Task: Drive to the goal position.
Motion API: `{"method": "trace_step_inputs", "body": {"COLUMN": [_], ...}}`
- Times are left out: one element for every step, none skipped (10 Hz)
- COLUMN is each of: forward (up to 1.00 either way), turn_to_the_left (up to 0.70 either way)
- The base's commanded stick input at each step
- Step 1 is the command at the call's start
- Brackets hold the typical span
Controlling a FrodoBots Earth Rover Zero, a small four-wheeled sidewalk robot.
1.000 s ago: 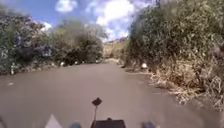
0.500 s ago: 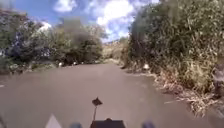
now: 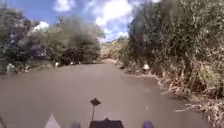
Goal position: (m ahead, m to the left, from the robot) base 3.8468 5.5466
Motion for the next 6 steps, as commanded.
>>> {"method": "trace_step_inputs", "body": {"forward": [0.7, 0.7, 0.7, 0.7, 0.7, 0.7], "turn_to_the_left": [-0.35, 0.0, 0.0, 0.0, 0.0, 0.0]}}
